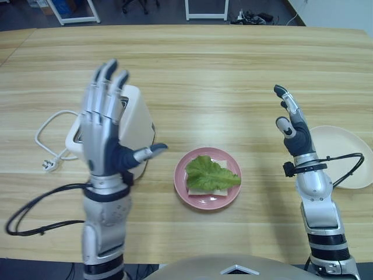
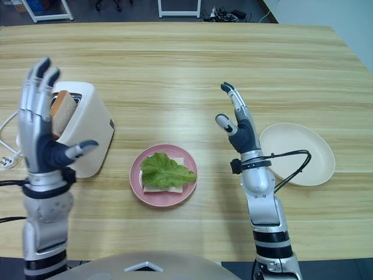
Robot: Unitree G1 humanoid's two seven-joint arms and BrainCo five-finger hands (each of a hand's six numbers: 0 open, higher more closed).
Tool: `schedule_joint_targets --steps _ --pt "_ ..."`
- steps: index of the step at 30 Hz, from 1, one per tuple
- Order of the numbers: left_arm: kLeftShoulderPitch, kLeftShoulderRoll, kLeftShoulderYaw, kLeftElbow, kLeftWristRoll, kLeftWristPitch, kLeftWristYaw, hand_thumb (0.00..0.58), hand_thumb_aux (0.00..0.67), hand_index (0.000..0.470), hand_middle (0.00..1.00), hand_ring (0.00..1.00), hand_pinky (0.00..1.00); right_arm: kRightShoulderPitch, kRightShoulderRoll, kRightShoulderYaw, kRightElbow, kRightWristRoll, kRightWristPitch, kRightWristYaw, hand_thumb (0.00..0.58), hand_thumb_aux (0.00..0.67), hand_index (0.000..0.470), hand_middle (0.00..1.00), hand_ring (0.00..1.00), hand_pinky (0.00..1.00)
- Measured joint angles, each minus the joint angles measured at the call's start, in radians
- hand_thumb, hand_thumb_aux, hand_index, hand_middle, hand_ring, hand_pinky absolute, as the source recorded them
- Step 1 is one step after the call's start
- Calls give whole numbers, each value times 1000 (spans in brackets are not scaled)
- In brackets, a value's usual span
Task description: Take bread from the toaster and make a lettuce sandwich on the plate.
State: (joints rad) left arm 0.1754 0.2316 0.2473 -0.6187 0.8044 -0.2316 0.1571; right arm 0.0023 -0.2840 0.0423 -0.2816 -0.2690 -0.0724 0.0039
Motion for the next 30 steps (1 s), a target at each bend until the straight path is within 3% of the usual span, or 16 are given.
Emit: schedule_joint_targets --steps 5,11,12,13,14,15,16,20,24,27,30 --pt "-10 127 150 70 98 236 -165 0 0 0 0 0 0 32 13 -12 49 14 -1 0 0 0 0 0 0 0" --pt "6 139 95 176 170 360 -232 0 0 0 0 0 0 34 15 -13 58 14 -2 1 0 0 0 0 0 0" --pt "4 140 77 193 186 382 -232 136 84 59 0 0 0 34 15 -13 61 12 -2 1 0 0 0 0 0 0" --pt "3 140 71 201 195 388 -231 445 347 243 0 0 0 34 15 -13 61 11 -2 1 0 0 0 0 0 0" --pt "0 140 63 210 196 400 -231 541 497 348 0 0 0 35 15 -13 63 10 -2 1 0 0 0 0 0 0" --pt "-5 141 53 216 196 407 -231 580 670 470 765 765 765 35 15 -13 66 8 -2 1 0 0 0 0 0 0" --pt "-13 141 47 215 193 406 -226 580 670 470 1000 1000 1000 36 15 -12 68 6 -2 1 0 0 0 0 0 0" --pt "-31 141 38 213 174 398 -168 580 670 470 1000 1000 1000 38 15 -12 75 -5 -2 1 0 0 0 0 0 0" --pt "-35 140 55 195 166 358 -9 580 670 470 1000 1000 1000 43 15 -11 79 -8 -2 0 0 0 0 0 0 0" --pt "-63 144 84 127 167 264 199 580 670 470 1000 1000 1000 46 15 -10 86 -15 -2 0 0 0 0 0 0 0" --pt "-67 147 97 17 101 95 356 580 670 470 1000 1000 1000 46 15 -9 91 -25 -2 -2 0 0 0 0 0 0"
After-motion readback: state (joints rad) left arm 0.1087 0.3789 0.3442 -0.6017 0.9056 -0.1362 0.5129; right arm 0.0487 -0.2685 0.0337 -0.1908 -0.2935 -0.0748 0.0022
